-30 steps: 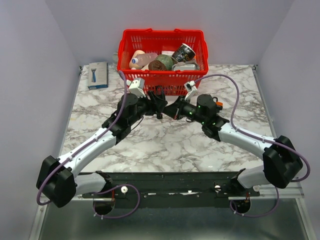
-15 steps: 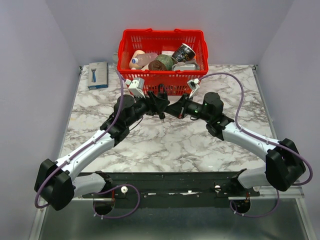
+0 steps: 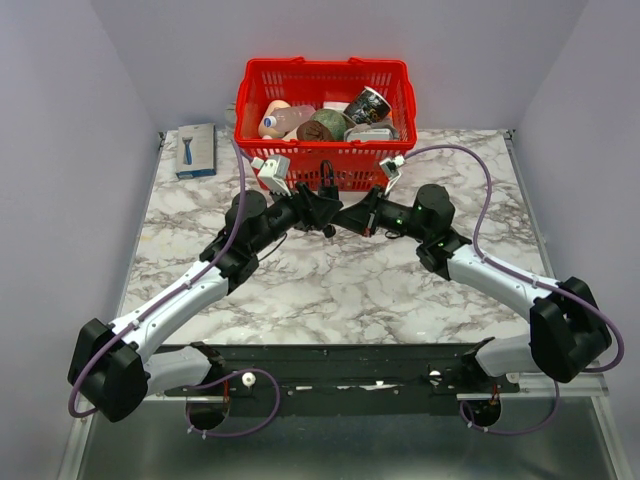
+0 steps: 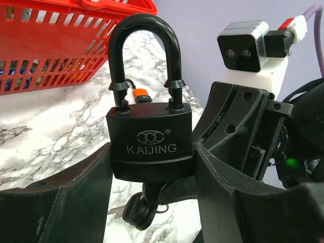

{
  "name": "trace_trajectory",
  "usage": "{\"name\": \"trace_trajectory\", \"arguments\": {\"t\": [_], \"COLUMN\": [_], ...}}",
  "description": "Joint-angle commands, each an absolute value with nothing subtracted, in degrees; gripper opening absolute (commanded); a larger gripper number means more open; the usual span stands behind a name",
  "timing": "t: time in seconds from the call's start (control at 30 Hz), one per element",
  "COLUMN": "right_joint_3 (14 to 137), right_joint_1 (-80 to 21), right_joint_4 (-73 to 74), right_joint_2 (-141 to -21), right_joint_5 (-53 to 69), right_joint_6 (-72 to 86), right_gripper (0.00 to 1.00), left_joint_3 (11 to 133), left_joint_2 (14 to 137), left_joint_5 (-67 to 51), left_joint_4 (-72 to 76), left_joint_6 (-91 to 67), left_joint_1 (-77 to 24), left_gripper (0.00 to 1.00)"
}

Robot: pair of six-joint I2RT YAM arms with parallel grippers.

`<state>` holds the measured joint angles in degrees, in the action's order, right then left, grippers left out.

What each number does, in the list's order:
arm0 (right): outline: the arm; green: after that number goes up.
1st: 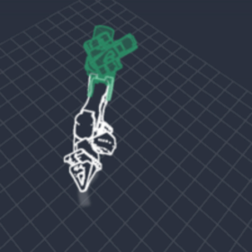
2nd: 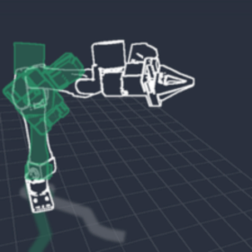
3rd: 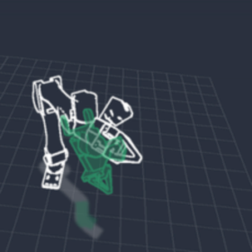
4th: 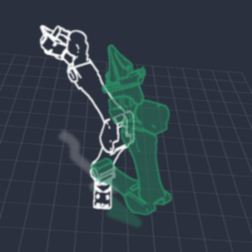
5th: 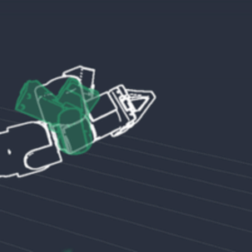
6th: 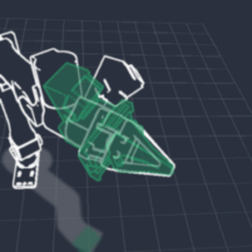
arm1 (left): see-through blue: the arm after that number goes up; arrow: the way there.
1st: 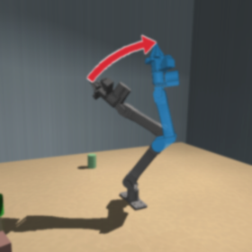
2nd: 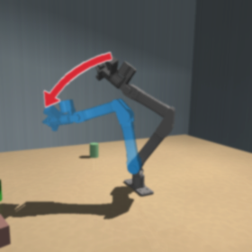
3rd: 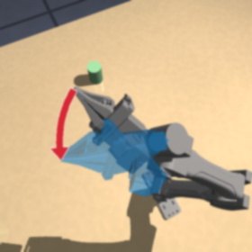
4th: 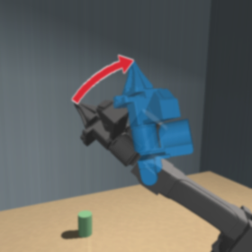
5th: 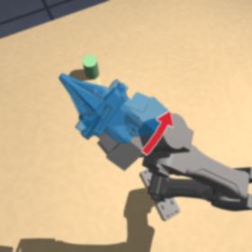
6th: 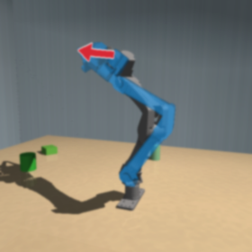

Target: Unlock with the key

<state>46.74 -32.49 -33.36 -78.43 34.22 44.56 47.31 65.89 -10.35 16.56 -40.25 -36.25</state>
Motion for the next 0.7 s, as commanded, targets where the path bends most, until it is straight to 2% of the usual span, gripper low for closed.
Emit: {"name": "trace_trajectory", "arguments": {"t": [0.0,0.23,0.33,0.37,0.43,0.47,0.5,0.57,0.67], "right_joint_3": [48.8,48.9,47.3,46.1,44.3,43.4,41.3,39.3,36.2], "right_joint_1": [-30.6,-30.6,-30.6,-30.6,-30.6,-30.6,-30.6,-30.6,-30.5], "right_joint_4": [-44.3,-39.2,-36.6,-36.0,-34.7,-34.8,-34.5,-32.7,-29.0], "right_joint_2": [-78.4,-78.0,-77.6,-77.1,-76.5,-76.2,-75.3,-74.4,-71.6], "right_joint_5": [28.3,28.0,29.0,29.4,30.4,32.2,32.6,33.4,33.0], "right_joint_6": [44.7,42.0,40.9,40.2,39.1,38.1,37.5,35.9,33.9], "right_gripper": [0.01,0.02,0.13,0.25,0.38,0.53,0.59,0.66,0.70], "left_joint_3": [45.9,46.8,47.3,47.7,47.9,48.4,48.7,49.1,49.2], "left_joint_2": [64.5,65.0,64.9,65.1,65.4,65.9,66.3,67.1,67.4], "left_joint_5": [-24.3,-20.2,-15.7,-14.4,-11.4,-10.6,-9.9,-9.6,-10.4], "left_joint_4": [14.0,10.5,7.2,5.7,3.6,2.7,2.0,0.9,0.9], "left_joint_6": [-40.1,-39.0,-38.1,-38.0,-37.9,-37.9,-37.9,-37.8,-37.4], "left_joint_1": [-40.5,-40.5,-40.4,-40.4,-40.3,-40.2,-40.1,-39.5,-38.8], "left_gripper": [0.00,0.00,0.00,0.00,0.00,0.00,0.00,0.00,0.00]}}
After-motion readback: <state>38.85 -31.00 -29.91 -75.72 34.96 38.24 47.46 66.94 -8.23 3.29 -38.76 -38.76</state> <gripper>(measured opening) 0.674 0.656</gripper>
